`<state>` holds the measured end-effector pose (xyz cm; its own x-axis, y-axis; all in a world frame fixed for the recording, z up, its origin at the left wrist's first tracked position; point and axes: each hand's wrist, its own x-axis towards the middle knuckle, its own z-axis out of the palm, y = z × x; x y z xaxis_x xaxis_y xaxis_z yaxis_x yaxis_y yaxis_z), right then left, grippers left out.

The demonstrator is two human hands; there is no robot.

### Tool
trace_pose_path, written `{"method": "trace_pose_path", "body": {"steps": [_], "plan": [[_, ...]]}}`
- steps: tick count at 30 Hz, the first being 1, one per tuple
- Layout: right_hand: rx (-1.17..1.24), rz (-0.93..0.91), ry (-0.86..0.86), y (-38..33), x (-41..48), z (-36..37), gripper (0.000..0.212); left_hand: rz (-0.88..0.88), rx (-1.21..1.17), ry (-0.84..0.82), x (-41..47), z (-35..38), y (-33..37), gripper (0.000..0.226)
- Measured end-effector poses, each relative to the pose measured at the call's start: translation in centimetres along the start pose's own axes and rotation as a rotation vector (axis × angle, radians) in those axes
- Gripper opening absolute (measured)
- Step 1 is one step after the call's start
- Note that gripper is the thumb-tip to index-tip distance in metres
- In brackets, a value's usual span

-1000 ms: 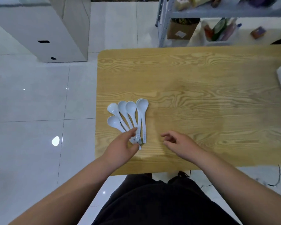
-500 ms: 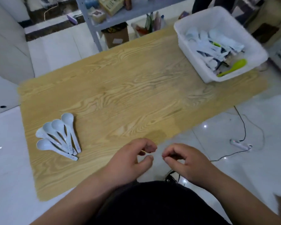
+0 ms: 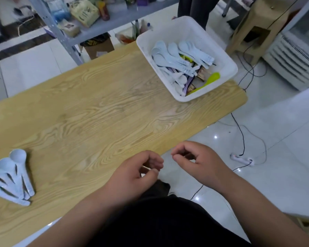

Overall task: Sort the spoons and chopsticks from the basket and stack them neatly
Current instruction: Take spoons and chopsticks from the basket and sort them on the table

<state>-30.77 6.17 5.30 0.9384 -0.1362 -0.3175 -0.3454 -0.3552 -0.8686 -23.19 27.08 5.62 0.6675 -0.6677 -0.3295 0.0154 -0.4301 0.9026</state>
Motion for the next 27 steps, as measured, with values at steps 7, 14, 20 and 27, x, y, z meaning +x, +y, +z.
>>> {"method": "trace_pose_path", "body": {"steps": [7,14,20,27], "plan": [[0.027,-0.007,0.044,-0.1,4.2,-5.1,0.012,-0.017,-0.035,-0.067,6.9,0.2,3.2,0.022],[0.033,-0.026,-0.100,2.8,7.9,-11.2,0.016,0.029,-0.008,0.098,15.8,2.1,7.6,0.020],[-0.066,-0.115,-0.287,4.8,13.3,-19.3,0.018,-0.055,-0.065,0.310,20.0,6.7,10.4,0.020],[-0.198,-0.181,-0.356,4.4,20.5,-24.4,0.014,-0.161,-0.181,0.423,21.7,10.5,10.4,0.020]]}}
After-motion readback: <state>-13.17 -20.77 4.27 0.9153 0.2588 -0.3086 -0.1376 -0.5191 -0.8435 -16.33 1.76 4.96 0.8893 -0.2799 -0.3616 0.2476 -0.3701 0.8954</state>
